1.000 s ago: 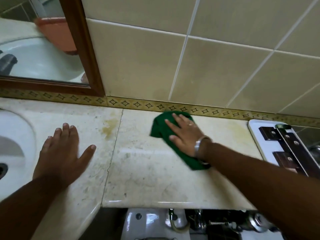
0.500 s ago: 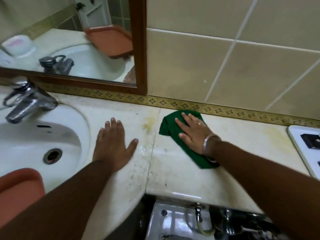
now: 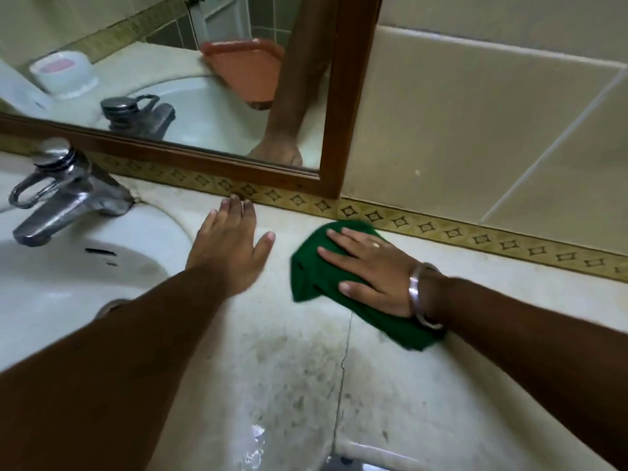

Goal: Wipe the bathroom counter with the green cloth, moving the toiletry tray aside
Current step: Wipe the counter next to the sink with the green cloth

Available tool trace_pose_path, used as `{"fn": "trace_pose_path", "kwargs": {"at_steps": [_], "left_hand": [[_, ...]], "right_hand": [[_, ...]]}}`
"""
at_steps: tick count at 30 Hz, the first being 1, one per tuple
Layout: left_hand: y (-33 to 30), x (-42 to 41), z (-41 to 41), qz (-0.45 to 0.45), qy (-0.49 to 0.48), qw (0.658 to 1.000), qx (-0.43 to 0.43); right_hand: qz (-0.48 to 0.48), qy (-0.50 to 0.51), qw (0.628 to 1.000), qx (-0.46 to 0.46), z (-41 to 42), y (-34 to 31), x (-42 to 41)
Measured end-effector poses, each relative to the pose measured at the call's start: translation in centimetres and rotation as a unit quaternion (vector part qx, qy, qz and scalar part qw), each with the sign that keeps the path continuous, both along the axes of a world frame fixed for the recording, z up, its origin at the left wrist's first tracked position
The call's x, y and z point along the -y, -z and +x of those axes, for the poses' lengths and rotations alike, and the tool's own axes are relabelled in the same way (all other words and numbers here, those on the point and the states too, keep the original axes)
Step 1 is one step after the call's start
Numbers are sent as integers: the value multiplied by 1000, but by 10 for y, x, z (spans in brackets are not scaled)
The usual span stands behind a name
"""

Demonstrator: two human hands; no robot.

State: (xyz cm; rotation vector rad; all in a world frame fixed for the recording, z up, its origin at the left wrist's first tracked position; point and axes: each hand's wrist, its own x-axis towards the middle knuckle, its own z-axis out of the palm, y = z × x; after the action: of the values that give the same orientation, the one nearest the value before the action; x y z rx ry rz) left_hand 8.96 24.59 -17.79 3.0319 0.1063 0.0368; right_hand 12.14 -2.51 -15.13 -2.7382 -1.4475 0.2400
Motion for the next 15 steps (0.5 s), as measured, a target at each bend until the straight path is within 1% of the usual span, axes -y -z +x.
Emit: {"fn": "trace_pose_path", "kwargs": {"at_steps": [3, 5, 7, 9, 10, 11, 12, 15], "left_hand": [[0, -1, 1, 2, 3, 1000, 11], [-1, 0, -1, 1, 12, 1000, 3], [-3, -1, -2, -6, 13, 1000, 1], [-3, -2, -3, -12, 12, 1000, 5], [-3, -2, -3, -14, 12, 1000, 4], [-3, -1, -3, -15, 14, 1000, 3], [-3, -1, -2, -16, 15, 1000, 3], [-2, -2, -2, -19, 15, 1000, 6]], "right_hand": [[-19, -24, 1000, 0, 23, -7, -36], [-23, -45, 998, 21, 8, -8, -34], [-1, -137, 990, 24, -43, -3, -11], [-13, -256, 966, -16, -93, 3, 27], [-19, -287, 957, -31, -96, 2, 51], [-24, -279, 959, -38, -86, -1, 72], [-26, -242, 969, -32, -69, -7, 83], [-69, -91, 993, 2, -3, -23, 63]]}}
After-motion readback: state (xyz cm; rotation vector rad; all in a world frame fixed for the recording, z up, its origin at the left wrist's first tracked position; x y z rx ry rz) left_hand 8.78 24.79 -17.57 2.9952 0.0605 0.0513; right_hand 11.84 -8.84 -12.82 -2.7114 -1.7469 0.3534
